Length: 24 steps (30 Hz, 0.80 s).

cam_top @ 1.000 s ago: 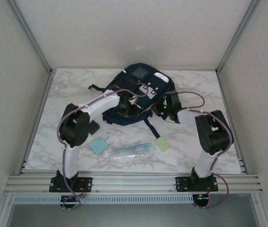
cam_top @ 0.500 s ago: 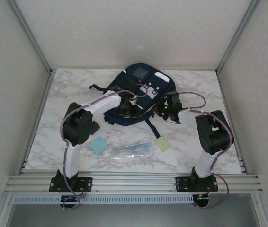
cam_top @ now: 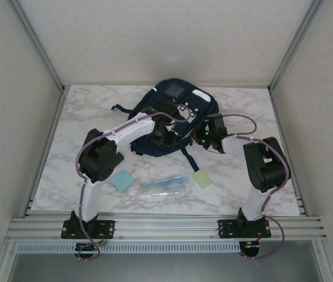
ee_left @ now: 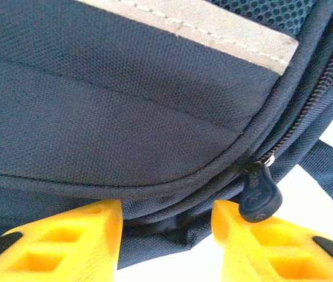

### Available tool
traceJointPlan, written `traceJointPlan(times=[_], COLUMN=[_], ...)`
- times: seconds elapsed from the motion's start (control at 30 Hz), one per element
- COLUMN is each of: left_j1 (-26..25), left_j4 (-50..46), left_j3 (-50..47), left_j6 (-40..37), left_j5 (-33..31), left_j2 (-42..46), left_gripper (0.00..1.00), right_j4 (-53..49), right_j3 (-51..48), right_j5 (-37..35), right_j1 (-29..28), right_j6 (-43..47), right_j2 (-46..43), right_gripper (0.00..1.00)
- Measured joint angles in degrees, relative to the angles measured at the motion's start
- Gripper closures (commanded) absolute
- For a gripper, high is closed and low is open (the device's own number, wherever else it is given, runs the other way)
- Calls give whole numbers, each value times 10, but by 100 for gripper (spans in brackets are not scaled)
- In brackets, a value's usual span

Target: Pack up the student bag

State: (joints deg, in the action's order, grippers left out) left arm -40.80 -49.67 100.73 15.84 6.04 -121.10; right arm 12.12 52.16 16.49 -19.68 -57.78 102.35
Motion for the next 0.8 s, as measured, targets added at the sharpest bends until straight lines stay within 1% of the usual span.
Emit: traceJointPlan(times=[0.07,0.2,0.33,0.43,0.63,0.73,0.8], left_j1=[0,0,0,0,0,-3,-8], left_j4=[8,25,31,32,33,22,16], left_j3=[0,0,6,16,29,40,43], left_j6=[5,23,43,60,79,75,62], left_j5=[10,32,51,60,73,72,69], left_j2=[0,0,-4,-11,-21,-31,-38], left_gripper=[46,45,49,57,59,64,66], right_j4=[0,0,0,0,0,0,0], right_j3=[0,0,0,0,0,0,0], right_j5=[0,0,-4,-9,-16,-17,-17], right_j1=[0,0,3,7,10,11,11], right_j6=[0,0,0,0,0,0,0], right_j2=[0,0,0,0,0,0,0], right_gripper=[100,100,100,100,100,100,100])
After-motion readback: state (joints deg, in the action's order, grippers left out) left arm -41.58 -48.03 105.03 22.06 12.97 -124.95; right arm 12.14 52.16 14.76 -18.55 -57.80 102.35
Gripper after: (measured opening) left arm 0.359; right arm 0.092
